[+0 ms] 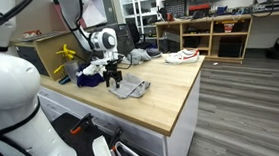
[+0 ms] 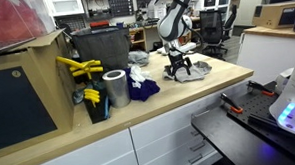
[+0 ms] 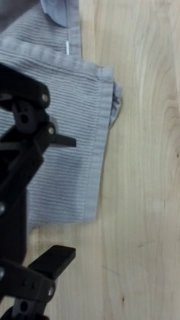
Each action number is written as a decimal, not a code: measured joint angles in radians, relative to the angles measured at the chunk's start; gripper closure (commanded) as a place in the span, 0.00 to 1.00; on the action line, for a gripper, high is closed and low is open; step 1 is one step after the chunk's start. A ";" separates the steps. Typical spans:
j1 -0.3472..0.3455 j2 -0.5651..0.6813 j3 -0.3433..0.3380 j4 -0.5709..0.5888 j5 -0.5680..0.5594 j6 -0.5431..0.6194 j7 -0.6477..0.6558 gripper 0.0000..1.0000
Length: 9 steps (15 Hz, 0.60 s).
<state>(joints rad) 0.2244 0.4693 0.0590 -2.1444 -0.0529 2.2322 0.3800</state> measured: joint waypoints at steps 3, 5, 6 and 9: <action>0.007 0.011 0.002 -0.001 0.001 -0.025 0.001 0.40; 0.007 0.013 0.002 -0.002 0.001 -0.027 0.002 0.56; 0.007 0.012 0.002 -0.002 0.002 -0.027 0.002 0.62; 0.006 0.012 0.001 -0.002 0.003 -0.028 0.002 0.86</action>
<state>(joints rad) 0.2308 0.4810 0.0596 -2.1463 -0.0504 2.2038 0.3821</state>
